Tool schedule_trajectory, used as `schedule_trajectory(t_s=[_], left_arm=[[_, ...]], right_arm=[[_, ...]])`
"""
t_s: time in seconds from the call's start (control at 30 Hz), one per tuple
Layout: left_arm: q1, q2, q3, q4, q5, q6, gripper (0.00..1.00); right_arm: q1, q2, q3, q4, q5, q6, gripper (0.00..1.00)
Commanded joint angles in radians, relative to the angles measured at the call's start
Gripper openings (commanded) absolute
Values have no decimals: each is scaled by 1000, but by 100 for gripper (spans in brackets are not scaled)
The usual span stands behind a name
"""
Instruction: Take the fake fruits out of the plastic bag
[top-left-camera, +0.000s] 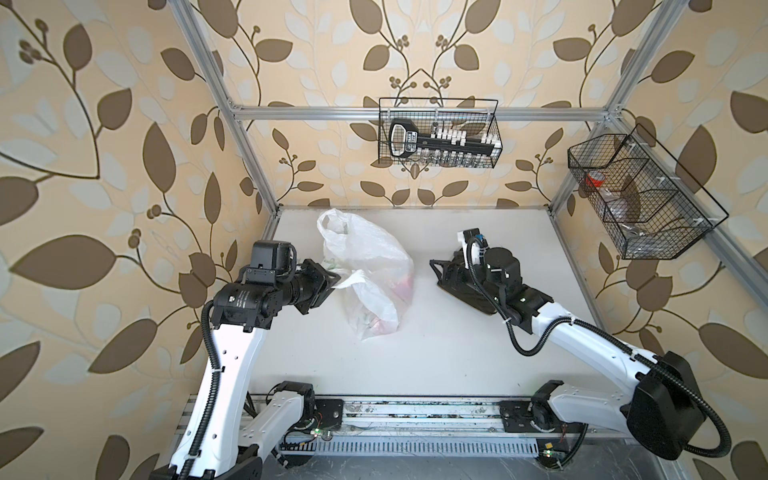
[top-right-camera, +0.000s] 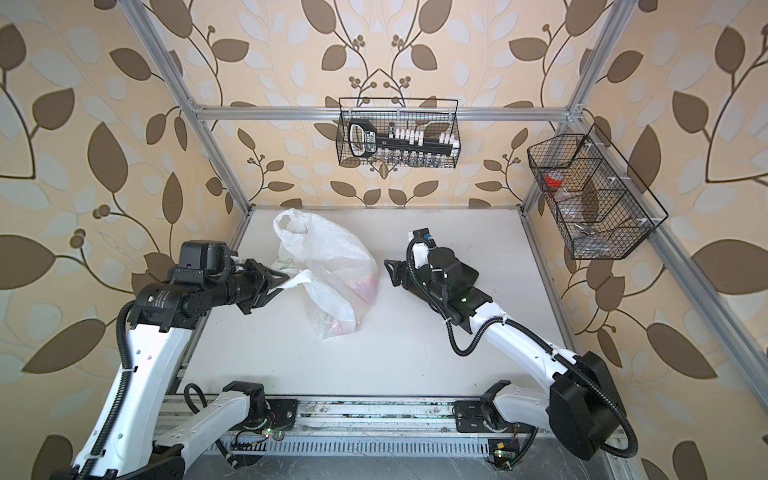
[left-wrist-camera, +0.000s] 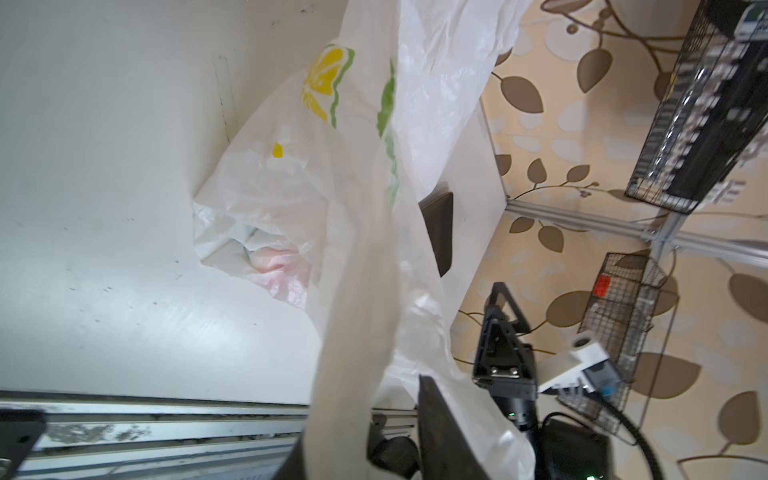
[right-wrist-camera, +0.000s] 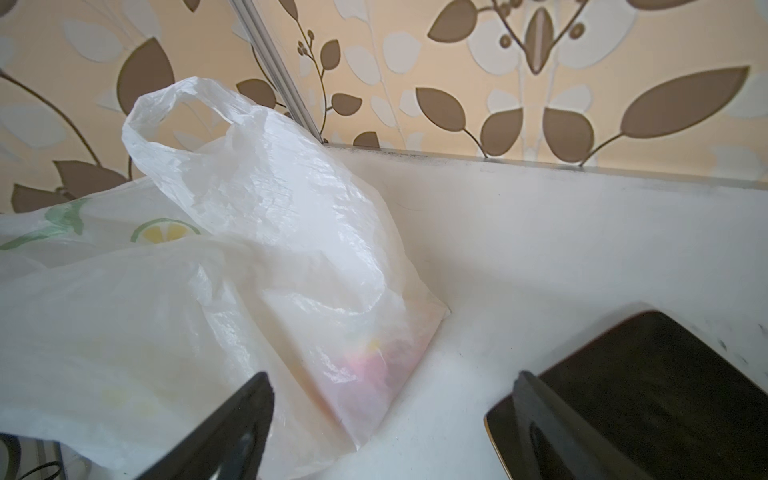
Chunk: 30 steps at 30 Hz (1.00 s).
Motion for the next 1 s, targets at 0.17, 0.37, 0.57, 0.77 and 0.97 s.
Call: schedule_trajectory(t_s=[0.17,0.37,0.57,0.77,0.97], left_arm=[[7,-68,-52,-161,-67,145,7],[8,-89,-81,-165,-55,212,3],[6,-84,-78,-170,-32,251,0],[6,-89,-78,-171,-22,258,0],[7,-93,-57,-191,-26,269,0]], right_arm=[[157,188,267,-30,-65,-101,88],[267,365,456,-36,6,-91,88],[307,527,644,-25,112,-2,92],[320,675,798,-3,158,-2,99],[320,835,988,-5,283,-31,89]])
